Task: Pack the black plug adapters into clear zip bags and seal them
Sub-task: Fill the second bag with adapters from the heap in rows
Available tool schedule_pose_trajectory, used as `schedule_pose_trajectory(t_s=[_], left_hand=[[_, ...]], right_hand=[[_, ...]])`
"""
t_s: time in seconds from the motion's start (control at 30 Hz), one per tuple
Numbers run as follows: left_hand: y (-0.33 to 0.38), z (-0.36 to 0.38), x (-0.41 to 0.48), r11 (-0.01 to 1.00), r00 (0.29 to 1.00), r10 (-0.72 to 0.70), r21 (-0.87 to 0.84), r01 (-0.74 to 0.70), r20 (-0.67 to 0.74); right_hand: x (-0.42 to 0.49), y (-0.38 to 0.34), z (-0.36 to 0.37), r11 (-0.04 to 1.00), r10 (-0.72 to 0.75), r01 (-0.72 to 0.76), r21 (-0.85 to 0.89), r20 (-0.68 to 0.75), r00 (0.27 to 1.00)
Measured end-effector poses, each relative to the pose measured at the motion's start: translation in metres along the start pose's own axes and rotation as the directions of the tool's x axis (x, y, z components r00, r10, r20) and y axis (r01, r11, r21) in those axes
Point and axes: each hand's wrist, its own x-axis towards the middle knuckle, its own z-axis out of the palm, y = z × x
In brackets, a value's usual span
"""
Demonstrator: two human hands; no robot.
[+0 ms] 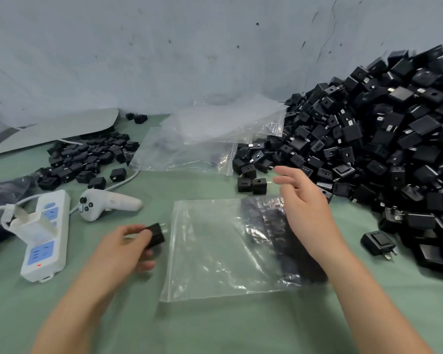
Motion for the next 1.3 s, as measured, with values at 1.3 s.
schedule_pose_trajectory(t_s=[1.3], left_hand=[[0.014, 0.055, -0.007, 0.873, 0.610, -0.001, -0.298, 0.387, 0.792]], right_hand=[[0.000, 0.029, 0.000, 0.835, -0.077, 0.130, -0.534, 0.120, 0.990]])
